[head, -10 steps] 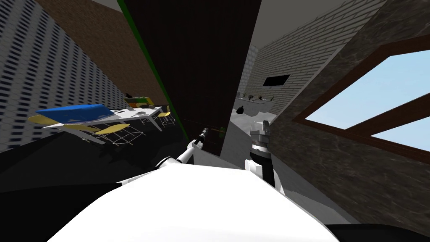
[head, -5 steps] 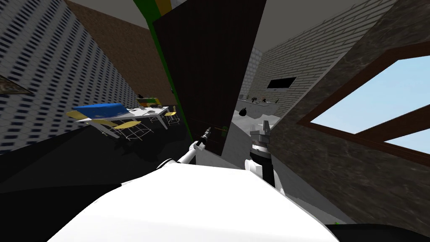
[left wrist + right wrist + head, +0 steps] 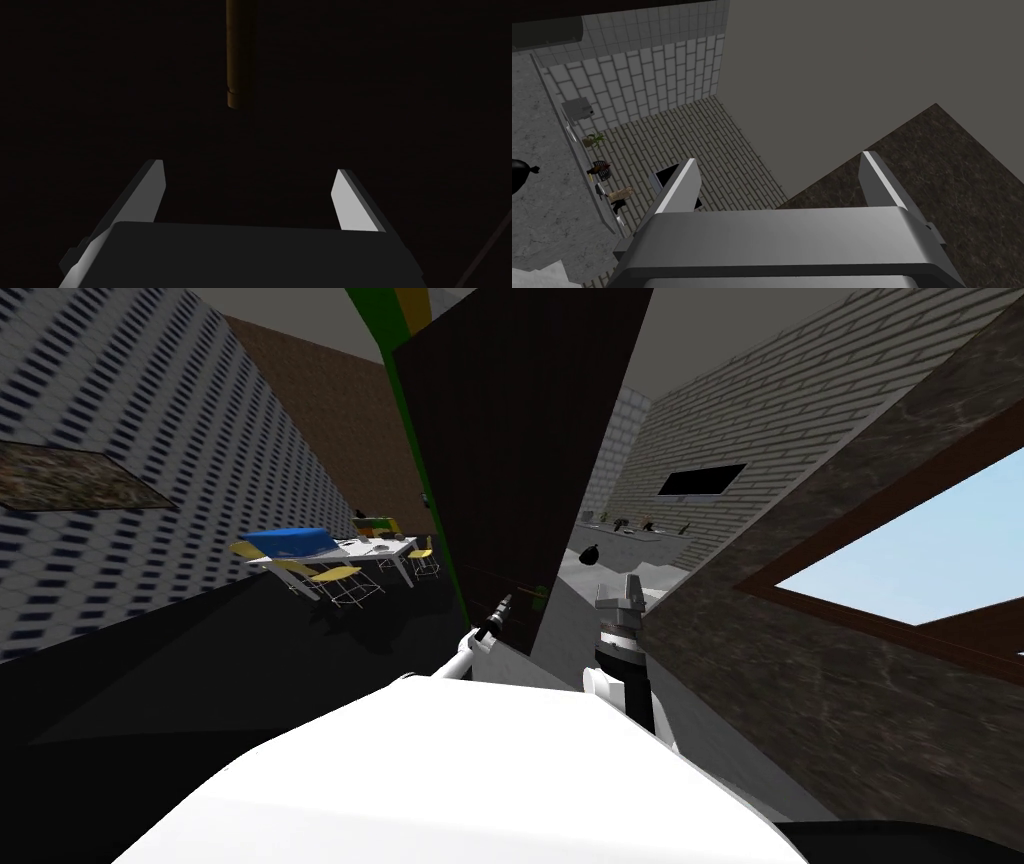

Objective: Push the door open

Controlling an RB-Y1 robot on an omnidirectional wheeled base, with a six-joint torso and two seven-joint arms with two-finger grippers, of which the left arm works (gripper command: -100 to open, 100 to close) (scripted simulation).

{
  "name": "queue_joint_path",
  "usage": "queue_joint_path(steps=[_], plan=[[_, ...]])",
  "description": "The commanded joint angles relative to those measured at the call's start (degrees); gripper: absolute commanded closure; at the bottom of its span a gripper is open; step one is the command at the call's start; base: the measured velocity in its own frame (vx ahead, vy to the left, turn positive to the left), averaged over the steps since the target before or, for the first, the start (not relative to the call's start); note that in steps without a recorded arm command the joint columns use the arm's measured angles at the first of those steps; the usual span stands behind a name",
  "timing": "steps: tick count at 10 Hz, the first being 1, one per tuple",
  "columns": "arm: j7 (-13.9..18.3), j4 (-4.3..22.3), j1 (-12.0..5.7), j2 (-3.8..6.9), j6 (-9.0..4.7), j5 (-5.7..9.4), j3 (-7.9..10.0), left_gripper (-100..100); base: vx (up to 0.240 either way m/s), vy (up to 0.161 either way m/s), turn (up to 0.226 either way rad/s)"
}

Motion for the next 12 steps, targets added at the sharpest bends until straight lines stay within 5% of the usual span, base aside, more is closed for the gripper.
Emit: queue_joint_path(steps=[1,3,4,5,9,12], plan=[[-0.6,-1.6,0.83,-0.53,0.67,0.86,-1.40,-100,-0.128,-0.050,0.080],[-1.7,-2.9,1.71,-2.09,1.14,1.94,-3.09,-100,-0.175,-0.098,0.104],[-1.8,-2.9,1.80,-2.14,1.16,1.50,-2.49,-100,-0.036,-0.027,0.012],[-2.1,-3.0,1.83,-0.66,1.27,1.53,-2.46,-100,0.101,-0.017,-0.008],[-2.4,-2.6,1.75,1.18,0.86,1.44,-2.07,-100,0.207,-0.040,-0.007],[-2.7,-2.2,1.68,-0.55,0.49,1.35,-1.71,-100,0.221,-0.143,-0.021]])
